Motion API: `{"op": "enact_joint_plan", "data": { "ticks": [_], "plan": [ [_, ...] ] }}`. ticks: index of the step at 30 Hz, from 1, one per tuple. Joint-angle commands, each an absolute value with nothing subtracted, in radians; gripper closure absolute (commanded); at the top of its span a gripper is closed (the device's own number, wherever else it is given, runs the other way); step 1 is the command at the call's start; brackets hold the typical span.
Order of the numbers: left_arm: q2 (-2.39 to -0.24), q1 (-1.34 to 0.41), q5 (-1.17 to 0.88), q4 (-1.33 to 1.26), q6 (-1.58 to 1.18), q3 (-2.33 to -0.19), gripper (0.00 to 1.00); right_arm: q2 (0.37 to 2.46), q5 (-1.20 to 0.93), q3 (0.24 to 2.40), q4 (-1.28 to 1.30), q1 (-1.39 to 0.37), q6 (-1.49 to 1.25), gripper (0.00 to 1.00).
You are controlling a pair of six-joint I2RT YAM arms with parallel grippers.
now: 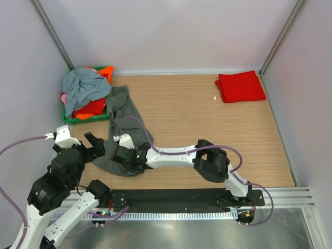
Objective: Fold and stack the t-shirts
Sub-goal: Move the tshirt to the center of the board
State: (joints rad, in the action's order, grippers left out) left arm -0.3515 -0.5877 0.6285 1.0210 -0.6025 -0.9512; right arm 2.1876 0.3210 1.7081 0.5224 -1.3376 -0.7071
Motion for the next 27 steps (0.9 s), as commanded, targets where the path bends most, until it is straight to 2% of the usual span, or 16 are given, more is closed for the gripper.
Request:
{"op": "enact_joint_plan", "data": {
  "ticks": [1,7,9,14,16,17,18,19,24,27],
  "plan": [
    [-0.356,-0.588,0.661,0.98,-0.623,-0.95,0.0,1.982,0.446,1.74,0.629,-1.333,-0.681,0.99],
    [-0.36,-0.586,0.666,0.98,-0.627,-0.946,0.0,1.711,0.756,1.651,0.857,-1.278,-0.699,0.99],
    [-0.365,-0.586,0.664,0.98,-0.627,-0.945,0.01,1.564,0.836,1.557,0.949,-1.229,-0.768,0.99],
    [-0.377,-0.586,0.66,0.979,-0.624,-0.945,0.0,1.153,0.868,1.199,1.035,-1.076,-0.954,0.99],
    [-0.391,-0.586,0.658,0.977,-0.624,-0.945,0.0,1.062,0.854,1.067,1.06,-1.036,-1.038,0.82],
    [-0.396,-0.586,0.657,0.976,-0.624,-0.945,0.0,1.022,0.853,1.033,1.065,-1.005,-1.06,0.65],
    [-0.399,-0.586,0.655,0.976,-0.623,-0.945,0.0,0.973,0.847,1.005,1.065,-0.993,-1.08,0.08],
    [-0.409,-0.586,0.652,0.974,-0.621,-0.945,0.0,0.957,0.836,0.967,1.063,-0.985,-1.08,0.01],
    [-0.488,-0.586,0.566,0.95,-0.597,-0.946,0.0,0.989,0.819,0.969,1.066,-0.976,-1.074,0.0],
    [-0.627,-0.586,0.529,0.986,-0.615,-0.986,0.0,1.026,0.792,0.989,1.052,-0.976,-1.055,0.0]
  ]
}}
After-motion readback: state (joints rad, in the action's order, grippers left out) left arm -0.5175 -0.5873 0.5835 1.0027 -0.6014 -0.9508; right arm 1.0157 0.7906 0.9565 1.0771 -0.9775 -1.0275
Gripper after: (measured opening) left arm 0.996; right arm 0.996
